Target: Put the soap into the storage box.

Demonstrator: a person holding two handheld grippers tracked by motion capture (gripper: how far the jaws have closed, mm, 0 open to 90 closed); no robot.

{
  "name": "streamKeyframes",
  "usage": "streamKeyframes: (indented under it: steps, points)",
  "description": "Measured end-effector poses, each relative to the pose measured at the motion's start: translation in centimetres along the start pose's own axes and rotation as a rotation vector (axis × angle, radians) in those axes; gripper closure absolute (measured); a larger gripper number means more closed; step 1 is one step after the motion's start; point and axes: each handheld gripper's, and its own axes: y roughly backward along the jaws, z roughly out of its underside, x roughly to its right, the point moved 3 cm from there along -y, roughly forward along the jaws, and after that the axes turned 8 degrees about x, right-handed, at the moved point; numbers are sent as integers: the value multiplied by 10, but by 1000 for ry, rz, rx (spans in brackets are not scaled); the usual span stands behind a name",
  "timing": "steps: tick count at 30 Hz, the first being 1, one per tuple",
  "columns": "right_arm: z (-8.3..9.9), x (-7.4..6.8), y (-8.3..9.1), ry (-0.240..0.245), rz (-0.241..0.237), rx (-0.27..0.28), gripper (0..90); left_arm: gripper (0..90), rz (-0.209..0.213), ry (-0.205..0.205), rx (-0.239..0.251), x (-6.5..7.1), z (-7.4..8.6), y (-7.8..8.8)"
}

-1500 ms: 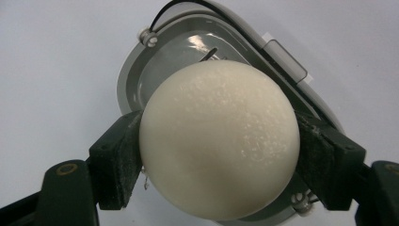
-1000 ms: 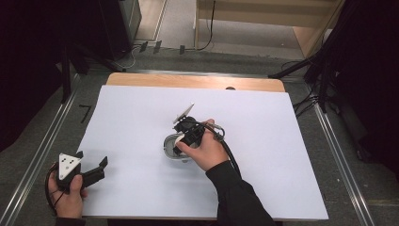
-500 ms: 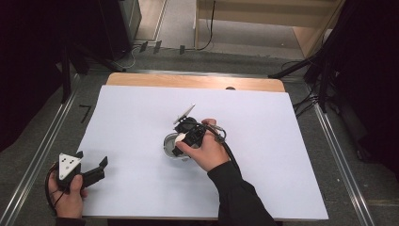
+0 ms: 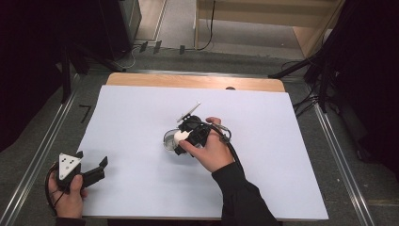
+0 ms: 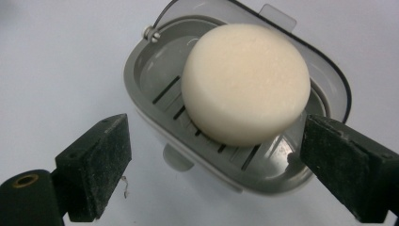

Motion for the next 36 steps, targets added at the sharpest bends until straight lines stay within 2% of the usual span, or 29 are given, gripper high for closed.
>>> streamKeyframes:
  steps: [11, 36]
  points:
    - [10, 15, 12, -23, 12, 20, 98, 138, -1, -2, 1, 0, 0, 0]
    - [50, 69, 49, -126, 79, 51, 98, 138, -8, -4, -2, 0, 0, 0]
